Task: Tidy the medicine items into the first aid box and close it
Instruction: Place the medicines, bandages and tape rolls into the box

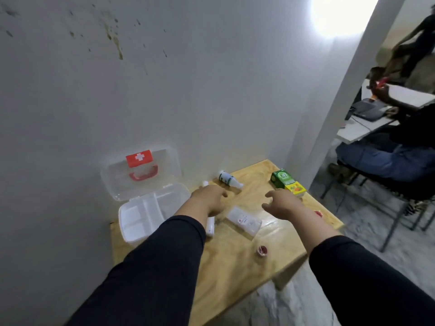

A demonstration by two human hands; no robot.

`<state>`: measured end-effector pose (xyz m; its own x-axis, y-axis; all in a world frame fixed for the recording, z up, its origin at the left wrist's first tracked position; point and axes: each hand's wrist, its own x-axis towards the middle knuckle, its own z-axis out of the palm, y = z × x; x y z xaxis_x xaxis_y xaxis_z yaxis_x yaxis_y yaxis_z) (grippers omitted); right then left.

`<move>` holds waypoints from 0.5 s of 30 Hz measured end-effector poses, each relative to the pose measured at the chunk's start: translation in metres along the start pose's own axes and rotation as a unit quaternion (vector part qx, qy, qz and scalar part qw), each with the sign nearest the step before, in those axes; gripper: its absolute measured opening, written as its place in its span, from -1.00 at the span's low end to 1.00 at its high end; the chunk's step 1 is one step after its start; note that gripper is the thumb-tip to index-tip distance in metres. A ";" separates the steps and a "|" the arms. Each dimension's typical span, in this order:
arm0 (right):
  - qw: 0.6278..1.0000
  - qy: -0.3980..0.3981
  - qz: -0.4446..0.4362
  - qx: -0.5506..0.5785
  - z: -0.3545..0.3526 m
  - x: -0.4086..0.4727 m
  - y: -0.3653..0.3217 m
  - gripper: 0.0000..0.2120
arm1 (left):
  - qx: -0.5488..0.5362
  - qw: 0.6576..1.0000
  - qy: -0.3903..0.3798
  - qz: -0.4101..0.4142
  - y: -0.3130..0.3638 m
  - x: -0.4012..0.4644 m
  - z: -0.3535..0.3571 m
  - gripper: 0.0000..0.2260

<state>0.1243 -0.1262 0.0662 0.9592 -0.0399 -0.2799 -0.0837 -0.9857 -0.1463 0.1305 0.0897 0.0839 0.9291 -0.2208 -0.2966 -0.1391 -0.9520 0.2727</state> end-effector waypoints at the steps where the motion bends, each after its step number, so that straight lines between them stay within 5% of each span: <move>1: 1.000 0.003 0.008 0.002 -0.003 0.003 0.013 -0.51 | 0.003 1.000 -0.009 0.003 0.010 0.005 0.001 -0.60; 15: 0.990 0.019 0.058 0.130 0.006 0.105 0.132 -0.47 | -0.010 0.999 -0.040 -0.016 0.119 0.116 0.034 -0.61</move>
<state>0.2128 -0.2599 0.0118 0.9479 -0.1613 -0.2747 -0.2560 -0.8989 -0.3556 0.2103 -0.0569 0.0512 0.9028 -0.2078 -0.3767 -0.1029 -0.9545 0.2798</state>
